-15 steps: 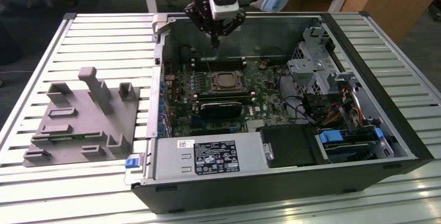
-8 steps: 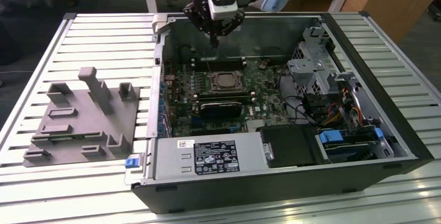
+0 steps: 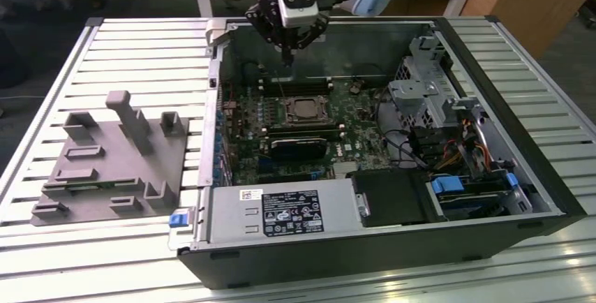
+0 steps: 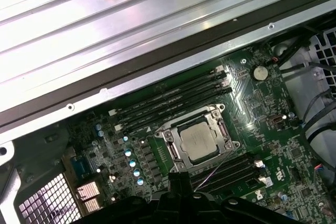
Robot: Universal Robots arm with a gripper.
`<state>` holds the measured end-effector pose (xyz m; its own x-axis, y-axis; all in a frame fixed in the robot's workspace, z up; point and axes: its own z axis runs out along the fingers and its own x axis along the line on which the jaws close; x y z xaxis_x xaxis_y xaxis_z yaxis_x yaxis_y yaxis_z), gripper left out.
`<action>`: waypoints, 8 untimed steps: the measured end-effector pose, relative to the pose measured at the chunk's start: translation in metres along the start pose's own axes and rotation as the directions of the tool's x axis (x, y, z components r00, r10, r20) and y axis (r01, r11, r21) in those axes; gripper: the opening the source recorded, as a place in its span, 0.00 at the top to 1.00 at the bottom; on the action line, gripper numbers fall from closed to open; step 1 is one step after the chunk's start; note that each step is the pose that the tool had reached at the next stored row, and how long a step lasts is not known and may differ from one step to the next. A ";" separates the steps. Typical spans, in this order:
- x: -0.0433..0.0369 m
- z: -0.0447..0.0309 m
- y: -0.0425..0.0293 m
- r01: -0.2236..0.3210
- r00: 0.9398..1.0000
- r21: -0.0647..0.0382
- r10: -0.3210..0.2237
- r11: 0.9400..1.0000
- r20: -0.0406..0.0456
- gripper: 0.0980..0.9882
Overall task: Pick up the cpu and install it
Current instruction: 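Install the first cpu locking lever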
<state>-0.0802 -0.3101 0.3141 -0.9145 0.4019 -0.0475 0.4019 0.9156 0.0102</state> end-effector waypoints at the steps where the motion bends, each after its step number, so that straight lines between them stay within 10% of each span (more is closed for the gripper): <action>1: 0.0003 0.0001 -0.0001 0.000 1.000 0.000 0.000 1.000 0.000 0.99; 8: 0.0021 0.0004 -0.0009 0.000 1.000 0.000 0.000 1.000 0.000 0.99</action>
<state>-0.0824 -0.3101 0.3135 -0.9146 0.4017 -0.0475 0.4017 0.9157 0.0102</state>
